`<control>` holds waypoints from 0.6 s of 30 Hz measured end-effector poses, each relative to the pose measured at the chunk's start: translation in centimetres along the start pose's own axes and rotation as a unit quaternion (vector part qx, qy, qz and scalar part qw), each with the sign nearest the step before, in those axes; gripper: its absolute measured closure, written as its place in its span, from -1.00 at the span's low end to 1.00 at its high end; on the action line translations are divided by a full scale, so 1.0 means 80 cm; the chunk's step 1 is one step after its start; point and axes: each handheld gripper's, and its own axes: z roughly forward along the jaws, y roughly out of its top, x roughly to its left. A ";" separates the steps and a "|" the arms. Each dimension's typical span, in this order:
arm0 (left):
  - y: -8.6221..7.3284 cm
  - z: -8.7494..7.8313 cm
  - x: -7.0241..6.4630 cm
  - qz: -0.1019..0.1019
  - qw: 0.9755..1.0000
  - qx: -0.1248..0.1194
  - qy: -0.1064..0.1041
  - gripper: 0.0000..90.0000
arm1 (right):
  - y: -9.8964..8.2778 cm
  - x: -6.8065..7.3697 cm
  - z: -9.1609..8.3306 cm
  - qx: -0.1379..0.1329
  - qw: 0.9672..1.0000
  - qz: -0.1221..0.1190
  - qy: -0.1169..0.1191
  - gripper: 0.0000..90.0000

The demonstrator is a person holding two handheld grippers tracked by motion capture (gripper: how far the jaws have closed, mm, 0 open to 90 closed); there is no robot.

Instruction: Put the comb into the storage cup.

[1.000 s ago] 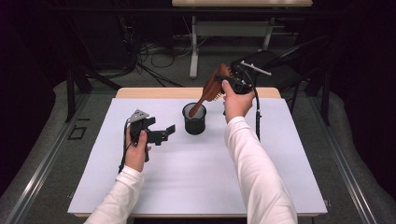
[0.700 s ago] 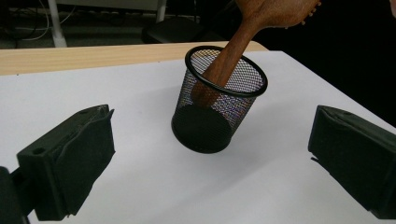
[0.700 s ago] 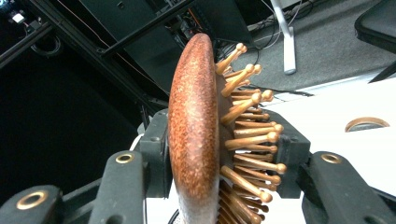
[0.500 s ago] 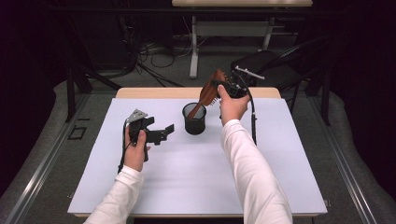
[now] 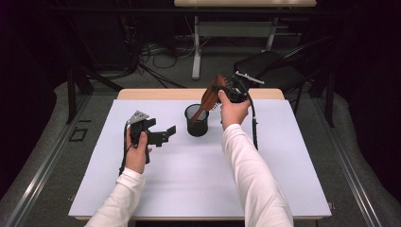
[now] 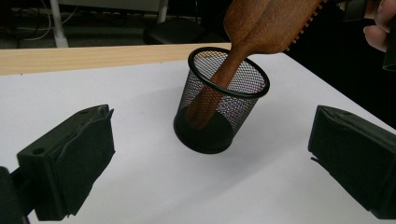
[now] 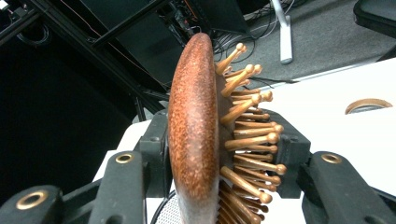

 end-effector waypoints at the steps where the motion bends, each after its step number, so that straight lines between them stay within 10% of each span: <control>1: 0.000 0.000 0.000 0.000 1.000 0.000 0.000 -0.99 | -0.001 0.000 0.000 0.001 1.000 0.002 0.000 0.11; 18: -0.001 0.001 0.000 -0.002 1.000 0.001 0.001 -0.99 | -0.010 -0.001 0.006 0.010 1.000 0.001 -0.004 0.10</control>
